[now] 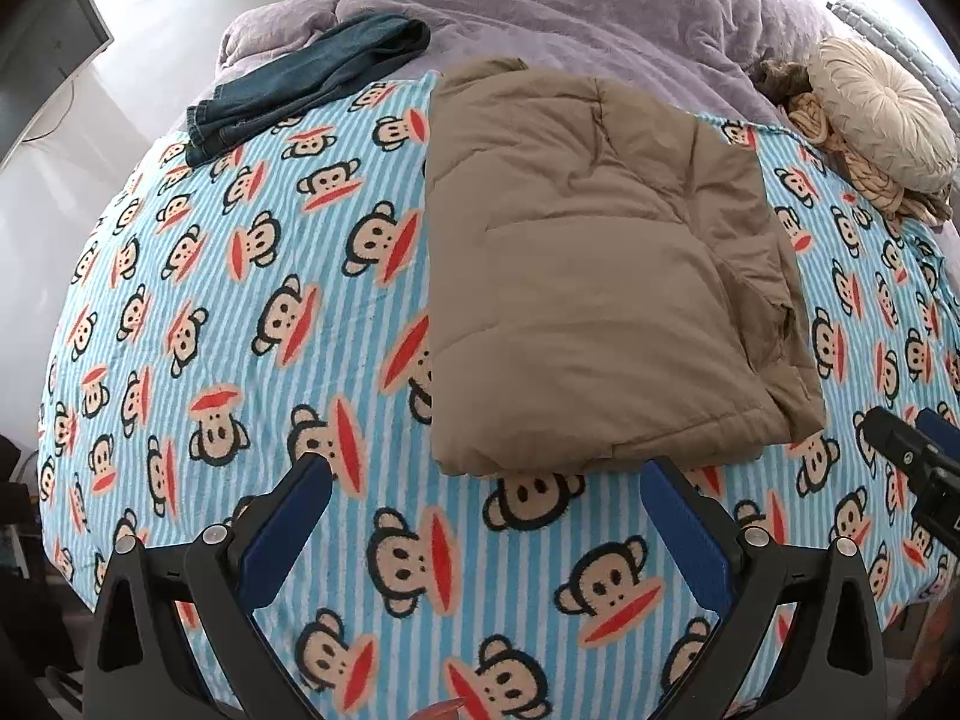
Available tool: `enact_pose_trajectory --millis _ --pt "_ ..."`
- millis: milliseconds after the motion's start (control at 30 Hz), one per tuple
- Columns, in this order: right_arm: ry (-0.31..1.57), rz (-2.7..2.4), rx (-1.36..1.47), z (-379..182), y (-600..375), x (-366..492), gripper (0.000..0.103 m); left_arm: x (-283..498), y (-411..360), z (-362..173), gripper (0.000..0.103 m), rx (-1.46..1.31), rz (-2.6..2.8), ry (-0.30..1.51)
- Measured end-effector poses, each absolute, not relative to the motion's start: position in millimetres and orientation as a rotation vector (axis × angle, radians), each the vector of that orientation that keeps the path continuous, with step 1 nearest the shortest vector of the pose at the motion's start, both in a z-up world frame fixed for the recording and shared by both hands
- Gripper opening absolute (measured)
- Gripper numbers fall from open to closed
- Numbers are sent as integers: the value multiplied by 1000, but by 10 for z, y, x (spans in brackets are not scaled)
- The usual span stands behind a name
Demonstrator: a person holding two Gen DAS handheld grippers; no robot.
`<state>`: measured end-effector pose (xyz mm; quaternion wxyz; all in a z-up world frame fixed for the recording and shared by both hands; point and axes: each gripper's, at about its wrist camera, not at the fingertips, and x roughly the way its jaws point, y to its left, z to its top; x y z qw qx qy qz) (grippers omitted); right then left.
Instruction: Fold large clothes
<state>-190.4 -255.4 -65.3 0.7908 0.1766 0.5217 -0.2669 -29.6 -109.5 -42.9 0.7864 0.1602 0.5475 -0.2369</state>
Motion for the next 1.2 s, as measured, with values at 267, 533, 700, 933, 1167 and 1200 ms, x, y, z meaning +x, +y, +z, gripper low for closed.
enact_pose_trajectory --millis 267,533,700,933,1167,1200 --pt "1091 -543 404 -559 -2522 -1842 86 -327 -1088 -335 103 350 -516 1141" --pt "1071 -506 397 -530 -2432 -1789 85 -332 -1080 -303 103 347 -517 1130" --pt "1046 -541 445 -573 -2464 -1843 86 -340 -1072 -291 103 345 -520 1125" --pt "1044 -605 295 -526 -2388 -1828 86 -354 -1051 -279 103 329 -520 1127" --pt "1037 -556 309 -452 -2343 -1818 86 -372 -1051 -223 103 328 -517 1112" --pt "1038 -553 308 -439 -2340 -1815 86 -372 -1052 -218 103 328 -517 1112"
